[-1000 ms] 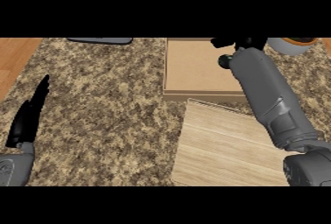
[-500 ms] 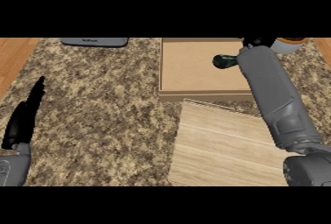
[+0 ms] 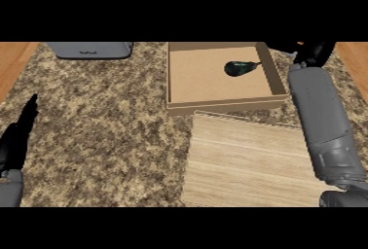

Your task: Pick the eggplant from the tray and place it in the cardboard box

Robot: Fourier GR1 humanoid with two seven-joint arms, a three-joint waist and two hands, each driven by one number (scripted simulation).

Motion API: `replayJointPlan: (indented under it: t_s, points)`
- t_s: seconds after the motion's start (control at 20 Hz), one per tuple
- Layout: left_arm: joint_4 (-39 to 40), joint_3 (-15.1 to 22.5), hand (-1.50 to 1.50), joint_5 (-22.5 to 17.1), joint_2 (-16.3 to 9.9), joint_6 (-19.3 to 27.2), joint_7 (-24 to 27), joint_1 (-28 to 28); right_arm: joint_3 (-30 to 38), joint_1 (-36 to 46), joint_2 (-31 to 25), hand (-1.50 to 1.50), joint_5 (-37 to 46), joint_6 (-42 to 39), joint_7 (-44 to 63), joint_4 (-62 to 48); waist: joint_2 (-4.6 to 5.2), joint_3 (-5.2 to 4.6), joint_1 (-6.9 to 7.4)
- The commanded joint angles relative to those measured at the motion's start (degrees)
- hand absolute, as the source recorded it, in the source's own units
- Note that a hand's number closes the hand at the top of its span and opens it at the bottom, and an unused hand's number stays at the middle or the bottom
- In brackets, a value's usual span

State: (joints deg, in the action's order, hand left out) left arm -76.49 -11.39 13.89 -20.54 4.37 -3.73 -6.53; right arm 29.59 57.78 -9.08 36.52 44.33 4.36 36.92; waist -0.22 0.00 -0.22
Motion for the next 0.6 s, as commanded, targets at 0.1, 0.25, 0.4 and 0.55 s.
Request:
replayJointPlan:
  t_s: [0.1, 0.25, 0.4, 0.55]
  points:
    - [-2.12, 0.61, 0.0, 1.22, 0.54, 0.68, -4.06, -0.4, -2.3, -13.28, -1.69, -1.5, -1.86, -6.98, 3.09, 15.08, -0.73, -0.02, -2.12]
    - [0.41, -2.12, 0.0, -0.88, -0.71, -0.63, 0.86, 1.46, -6.12, -20.17, 0.46, -1.5, -1.09, -10.38, 9.04, 28.58, -0.56, -0.08, -1.61]
    - [-2.49, -1.41, 0.0, -0.51, -0.64, -0.93, -0.27, 2.77, -7.61, -29.66, 0.17, -1.5, -2.37, -16.72, 10.61, 38.79, -0.72, -0.07, -1.97]
    - [2.01, -1.04, 0.0, 0.14, 1.23, 0.52, 2.03, 1.52, -9.47, -37.82, -0.42, -1.5, -1.92, -21.72, 14.16, 48.21, -0.43, -0.11, -2.3]
